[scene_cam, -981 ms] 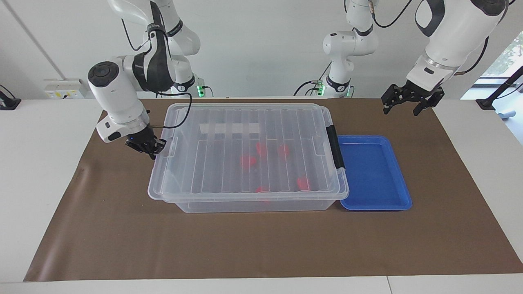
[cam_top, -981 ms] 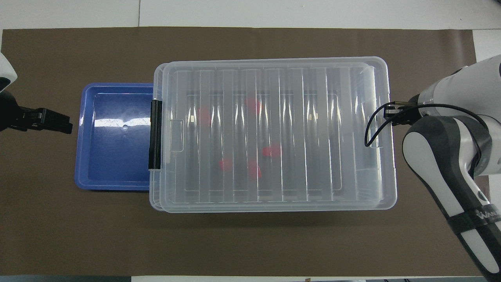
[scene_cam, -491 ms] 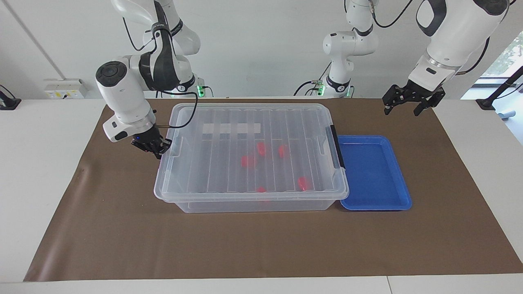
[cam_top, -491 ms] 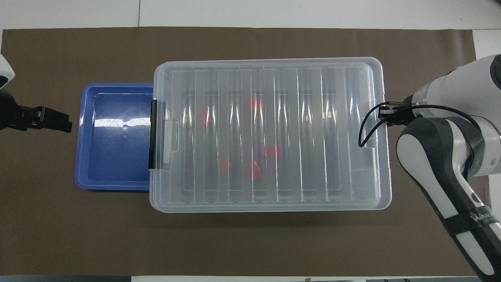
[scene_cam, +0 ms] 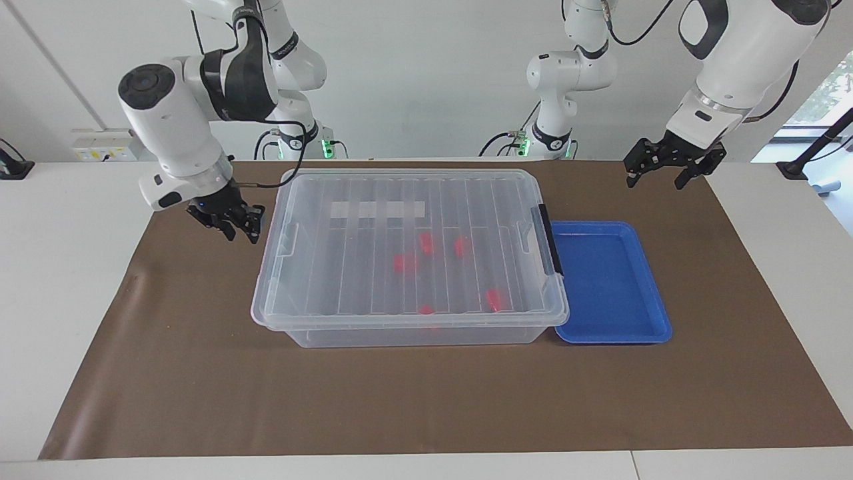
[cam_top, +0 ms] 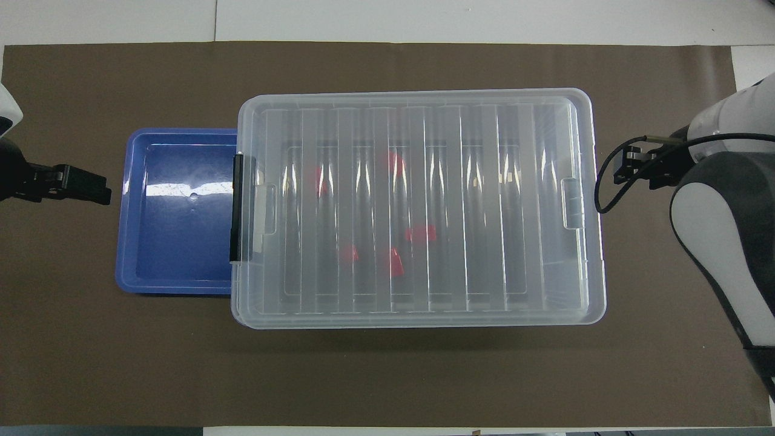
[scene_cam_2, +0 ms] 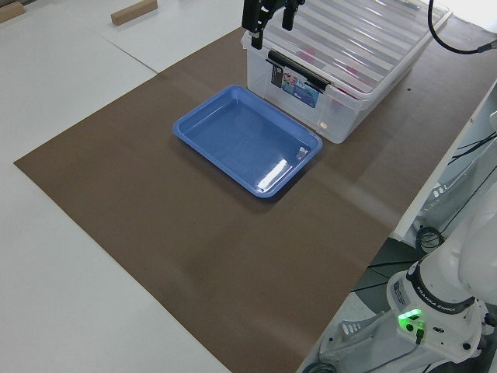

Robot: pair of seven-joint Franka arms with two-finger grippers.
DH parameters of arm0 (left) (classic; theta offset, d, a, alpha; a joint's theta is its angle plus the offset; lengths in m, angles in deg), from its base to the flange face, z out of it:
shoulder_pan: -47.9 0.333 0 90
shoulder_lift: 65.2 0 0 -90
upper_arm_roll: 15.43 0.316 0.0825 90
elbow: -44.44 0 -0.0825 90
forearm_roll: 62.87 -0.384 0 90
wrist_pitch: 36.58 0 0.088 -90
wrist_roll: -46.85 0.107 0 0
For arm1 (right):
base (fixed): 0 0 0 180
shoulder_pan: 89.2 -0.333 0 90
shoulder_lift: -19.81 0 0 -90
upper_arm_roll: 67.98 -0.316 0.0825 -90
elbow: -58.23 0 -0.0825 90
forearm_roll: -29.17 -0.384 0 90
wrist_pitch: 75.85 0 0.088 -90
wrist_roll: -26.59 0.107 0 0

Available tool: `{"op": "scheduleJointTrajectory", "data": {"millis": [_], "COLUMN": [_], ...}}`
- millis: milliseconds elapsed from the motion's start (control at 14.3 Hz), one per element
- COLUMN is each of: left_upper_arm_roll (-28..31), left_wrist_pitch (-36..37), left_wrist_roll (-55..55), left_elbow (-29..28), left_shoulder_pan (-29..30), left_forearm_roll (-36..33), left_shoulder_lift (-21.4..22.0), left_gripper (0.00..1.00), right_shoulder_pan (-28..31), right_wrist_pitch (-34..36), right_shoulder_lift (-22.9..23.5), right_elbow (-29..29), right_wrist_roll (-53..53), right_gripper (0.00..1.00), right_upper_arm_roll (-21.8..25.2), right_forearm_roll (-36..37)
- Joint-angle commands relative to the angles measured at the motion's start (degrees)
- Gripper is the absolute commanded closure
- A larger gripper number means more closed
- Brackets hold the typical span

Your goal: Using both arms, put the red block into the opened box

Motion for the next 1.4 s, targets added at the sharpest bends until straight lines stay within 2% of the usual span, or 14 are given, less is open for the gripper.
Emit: {"op": "scheduleJointTrajectory", "data": {"millis": [0,140,350,701,981,1332], "left_upper_arm_roll": [-0.3,-0.3,-0.3,-0.3,-0.3,-0.3], "left_wrist_pitch": [-0.6,-0.6,-0.5,-0.5,-0.6,-0.5], "left_wrist_roll": [-0.6,-0.6,-0.6,-0.6,-0.6,-0.6], "left_elbow": [-0.6,-0.6,-0.6,-0.6,-0.6,-0.6], "left_shoulder_pan": [0.5,0.5,0.5,0.5,0.5,0.5], "left_forearm_roll": [0.4,0.4,0.4,0.4,0.3,0.4], "left_shoulder_lift": [0.7,0.7,0.7,0.7,0.7,0.7], "left_gripper": [0.0,0.0,0.0,0.0,0.0,0.0], "right_shoulder_pan": [0.6,0.6,2.0,2.9,0.8,1.0], "right_wrist_pitch": [7.8,11.4,13.6,13.8,13.1,11.9], "right_shoulder_lift": [0.0,-0.5,-2.2,-3.7,-4.1,-3.8], "right_elbow": [7.5,9.8,8.8,6.0,6.1,6.4], "right_wrist_roll": [-1.2,-1.2,-1.9,-6.2,-7.3,-7.5], "right_gripper": [0.0,0.0,0.0,0.0,0.0,0.0], "right_upper_arm_roll": [-0.2,0.1,0.0,-0.1,-0.5,-0.5], "right_forearm_roll": [0.3,1.1,1.3,0.8,0.4,0.3]}}
